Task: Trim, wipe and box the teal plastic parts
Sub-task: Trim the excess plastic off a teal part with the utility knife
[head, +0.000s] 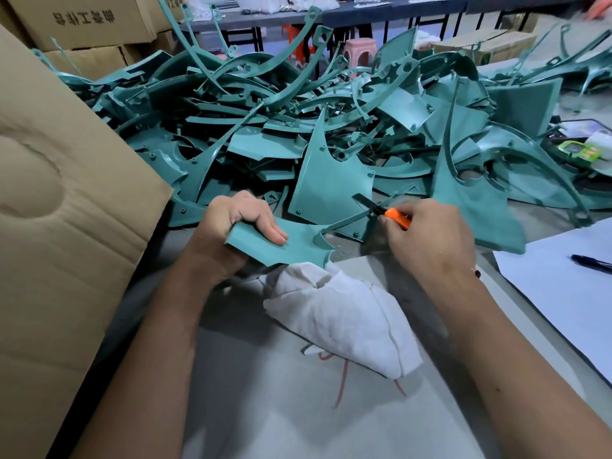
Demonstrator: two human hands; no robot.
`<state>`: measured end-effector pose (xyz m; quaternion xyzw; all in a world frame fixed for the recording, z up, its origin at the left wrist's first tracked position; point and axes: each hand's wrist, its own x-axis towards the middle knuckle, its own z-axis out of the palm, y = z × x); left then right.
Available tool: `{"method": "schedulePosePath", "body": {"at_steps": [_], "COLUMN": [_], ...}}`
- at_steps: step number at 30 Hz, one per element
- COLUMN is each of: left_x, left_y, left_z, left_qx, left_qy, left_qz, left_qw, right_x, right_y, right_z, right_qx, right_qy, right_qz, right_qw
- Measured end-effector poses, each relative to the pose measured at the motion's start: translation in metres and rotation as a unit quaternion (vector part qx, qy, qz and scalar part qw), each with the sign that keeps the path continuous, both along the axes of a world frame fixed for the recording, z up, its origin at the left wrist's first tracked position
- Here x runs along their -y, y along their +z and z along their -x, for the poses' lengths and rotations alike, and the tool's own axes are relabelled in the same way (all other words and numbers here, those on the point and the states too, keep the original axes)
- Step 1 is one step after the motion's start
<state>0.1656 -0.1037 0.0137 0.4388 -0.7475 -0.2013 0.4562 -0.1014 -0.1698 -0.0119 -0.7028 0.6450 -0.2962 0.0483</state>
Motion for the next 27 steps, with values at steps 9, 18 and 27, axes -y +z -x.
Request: {"method": "schedulePosePath", "body": {"at_steps": [9, 18, 27], "left_x": [-0.002, -0.004, -0.002], "left_y": [0.001, 0.004, -0.003], "left_z": [0.000, 0.003, 0.003], "left_qx": [-0.026, -0.039, -0.088], "left_qy": [0.012, 0.018, 0.028], "left_qz": [-0.006, -0.018, -0.049], "left_qw": [1.000, 0.999, 0.994], "right_x": [0.003, 0.004, 0.000], "right_y": [0.007, 0.004, 0.002], "right_z": [0.008, 0.010, 0.005], "right_qx": [0.041, 0.044, 0.061], "right_qy": [-0.073, -0.109, -0.081], "right_qz": [0.141, 0.088, 0.112], "right_qw": [0.986, 0.989, 0.989]}}
